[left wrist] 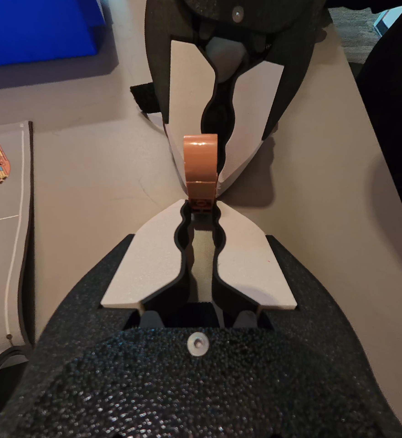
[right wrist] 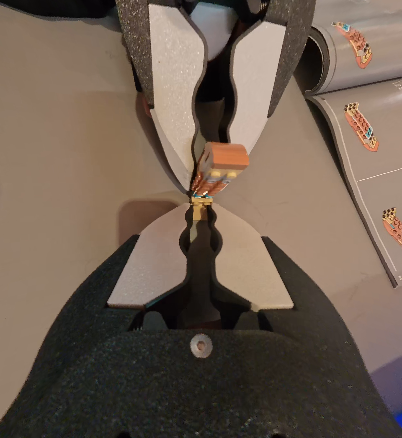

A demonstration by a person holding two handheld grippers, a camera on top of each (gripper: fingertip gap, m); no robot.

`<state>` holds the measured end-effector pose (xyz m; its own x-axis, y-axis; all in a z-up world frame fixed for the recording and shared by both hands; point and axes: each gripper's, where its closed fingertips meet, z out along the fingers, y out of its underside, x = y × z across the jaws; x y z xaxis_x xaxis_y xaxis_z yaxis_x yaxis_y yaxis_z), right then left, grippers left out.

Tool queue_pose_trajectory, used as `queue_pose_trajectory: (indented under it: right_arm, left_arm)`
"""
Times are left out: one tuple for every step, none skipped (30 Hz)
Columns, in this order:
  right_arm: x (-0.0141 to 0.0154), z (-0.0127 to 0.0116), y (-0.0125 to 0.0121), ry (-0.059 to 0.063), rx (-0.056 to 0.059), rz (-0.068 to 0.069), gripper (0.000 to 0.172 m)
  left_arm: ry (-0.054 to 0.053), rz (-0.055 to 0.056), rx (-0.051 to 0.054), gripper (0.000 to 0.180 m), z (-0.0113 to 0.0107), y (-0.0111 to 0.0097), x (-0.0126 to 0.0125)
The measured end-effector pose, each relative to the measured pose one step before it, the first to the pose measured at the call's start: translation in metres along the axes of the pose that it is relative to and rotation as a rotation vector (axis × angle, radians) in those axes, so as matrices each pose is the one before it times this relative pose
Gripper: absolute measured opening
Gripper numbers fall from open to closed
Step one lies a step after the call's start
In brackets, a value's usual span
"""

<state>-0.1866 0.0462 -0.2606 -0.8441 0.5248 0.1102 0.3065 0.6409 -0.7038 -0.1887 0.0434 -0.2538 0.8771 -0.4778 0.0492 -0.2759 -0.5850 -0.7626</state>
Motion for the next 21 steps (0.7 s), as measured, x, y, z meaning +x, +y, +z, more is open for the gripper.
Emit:
queue_pose_trajectory:
  right_arm:
    - [0.0002,0.0001,-0.0001,0.002,-0.0002,-0.0006,0.011]
    - [0.00022,0.00014,-0.00012,0.0013,0.0,0.0009,0.011]
    - [0.00039,0.00019,-0.00015,0.0024,0.0,0.0017,0.011]
    - [0.00017,0.00006,-0.00012,0.0022,0.0007,-0.0002,0.011]
    - [0.00015,-0.00006,-0.00026,0.0025,0.0019,-0.0028,0.011]
    - [-0.00006,-0.00022,-0.00021,0.0019,0.003,-0.0049,0.011]
    - [-0.00005,-0.00038,-0.00041,0.0015,0.0041,-0.0059,0.011]
    - [-0.00009,-0.00037,-0.00048,0.0012,0.005,-0.0052,0.011]
    - [0.00011,-0.00052,-0.00076,0.0011,0.0063,-0.002,0.011]
    - [0.00043,-0.00049,-0.00064,0.0005,0.006,0.0027,0.011]
    - [0.00046,-0.00021,-0.00021,0.0,0.0023,0.0051,0.011]
    - [0.00062,0.0003,0.00072,0.0006,-0.0045,0.005,0.011]
    - [0.00024,0.00077,0.00137,0.0002,-0.0107,0.0018,0.011]
    - [0.00001,0.0003,0.0004,0.0029,-0.0039,-0.0032,0.011]
    - [0.00012,0.00019,-0.0001,0.0023,0.0001,-0.0011,0.011]
    - [0.00008,0.00003,0.00014,-0.0013,-0.0012,0.004,0.011]
    - [0.00005,0.00009,0.00005,-0.0028,-0.0003,0.0036,0.011]
    - [-0.00023,0.00007,0.00013,-0.003,-0.0004,0.0006,0.007]
    - [-0.00039,0.00012,-0.00006,-0.001,0.0003,-0.0023,0.003]
    - [-0.00024,0.00004,-0.00014,0.0006,0.0,-0.0032,0.002]
    - [-0.00034,0.00009,-0.00016,-0.0012,0.0002,-0.0021,0.002]
  left_arm:
    - [-0.0003,0.0005,0.0002,0.017,0.00001,-0.00002,-0.00007]
    - [-0.0004,0.0003,0.0003,0.017,-0.00009,-0.00008,-0.00015]
    - [-0.0023,0.0058,0.0005,0.017,0.00006,-0.00019,-0.00031]
    - [-0.0033,0.0094,0.001,0.017,0.00008,-0.00023,-0.00034]
    - [-0.0016,0.0074,0.0012,0.017,0.00003,-0.00034,0.00003]
    - [-0.0001,0.0024,0.0001,0.017,0.00012,-0.0001,0.00008]
    - [0.0013,0.0012,0.0001,0.017,0.00005,-0.00005,0.00018]
    - [0.0024,-0.0003,0.0023,0.017,-0.00021,-0.00025,0.00017]
    - [0.0025,-0.0019,0.0047,0.017,-0.00046,-0.00048,0.00005]
    - [0.0016,-0.0036,0.006,0.017,-0.00055,-0.00065,-0.00019]
    - [0.001,-0.0053,0.0036,0.017,-0.00031,-0.00031,-0.00044]
    - [-0.002,-0.0058,-0.0029,0.017,0.00034,0.0004,-0.00077]
    - [-0.0034,-0.0048,-0.0117,0.017,0.00107,0.00148,-0.00052]
    - [-0.0022,-0.0024,-0.0025,0.017,0.00033,0.0003,-0.00001]
    - [0.0031,-0.0084,-0.0004,0.017,-0.00017,0.00039,0.00038]
    - [0.0039,-0.0128,-0.0017,0.017,-0.00038,0.00073,-0.00001]
    - [0.006,-0.0088,-0.0078,0.017,-0.00001,0.00163,0.00033]
    - [0.0,-0.0016,-0.024,0.017,0.00114,0.00364,0.0]
    - [-0.0118,0.0082,-0.034,0.018,0.00216,0.00435,-0.00068]
    - [-0.0169,0.0225,-0.0013,0.018,0.00125,-0.00061,-0.00009]
    - [-0.0043,0.0181,-0.004,0.018,0.00072,-0.00034,0.00107]
